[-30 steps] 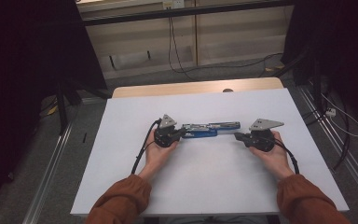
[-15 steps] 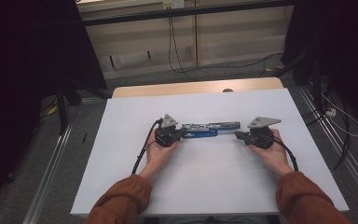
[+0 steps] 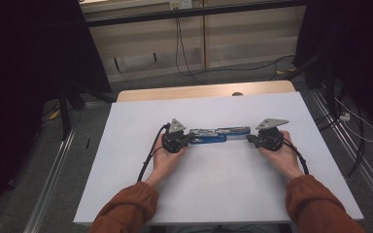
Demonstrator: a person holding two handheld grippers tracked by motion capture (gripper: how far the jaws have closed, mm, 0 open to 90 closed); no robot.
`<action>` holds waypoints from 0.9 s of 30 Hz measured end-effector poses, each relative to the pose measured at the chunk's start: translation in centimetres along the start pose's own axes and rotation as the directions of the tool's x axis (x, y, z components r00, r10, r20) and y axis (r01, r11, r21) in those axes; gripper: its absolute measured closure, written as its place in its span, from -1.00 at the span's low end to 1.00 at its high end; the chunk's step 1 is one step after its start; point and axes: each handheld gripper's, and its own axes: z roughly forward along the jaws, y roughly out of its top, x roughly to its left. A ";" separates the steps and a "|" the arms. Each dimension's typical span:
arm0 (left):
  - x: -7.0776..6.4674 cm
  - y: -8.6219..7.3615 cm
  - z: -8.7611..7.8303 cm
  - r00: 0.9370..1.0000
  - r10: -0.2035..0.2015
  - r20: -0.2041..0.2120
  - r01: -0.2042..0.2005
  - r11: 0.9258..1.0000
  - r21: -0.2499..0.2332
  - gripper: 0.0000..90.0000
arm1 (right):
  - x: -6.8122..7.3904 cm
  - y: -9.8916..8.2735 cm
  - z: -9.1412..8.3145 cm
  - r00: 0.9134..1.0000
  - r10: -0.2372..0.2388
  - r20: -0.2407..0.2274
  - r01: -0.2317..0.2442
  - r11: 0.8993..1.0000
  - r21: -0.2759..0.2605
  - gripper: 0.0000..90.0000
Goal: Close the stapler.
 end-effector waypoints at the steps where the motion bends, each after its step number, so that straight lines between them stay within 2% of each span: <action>1: 0.0 0.0 0.0 1.000 0.003 -0.003 -0.003 1.000 0.001 1.00 | -0.1 0.0 0.1 1.000 -0.005 0.008 0.005 1.000 0.002 1.00; 8: 0.0 0.0 0.0 1.000 0.001 -0.003 -0.001 1.000 -0.002 1.00 | -0.5 -0.2 0.4 1.000 0.006 0.021 -0.007 1.000 0.011 1.00; 14: 0.0 0.0 0.0 1.000 -0.002 0.000 0.002 1.000 -0.002 1.00 | -0.4 0.0 0.6 0.999 -0.003 0.035 0.002 1.000 0.021 1.00; 19: -0.1 0.0 0.0 1.000 -0.009 0.002 0.009 1.000 -0.002 1.00 | -0.4 0.1 0.8 0.999 -0.011 0.037 0.010 1.000 0.023 1.00; 27: -0.1 0.0 0.1 1.000 -0.011 0.001 0.011 1.000 -0.003 1.00 | -0.5 0.1 0.8 1.000 0.002 0.029 -0.003 1.000 0.021 1.00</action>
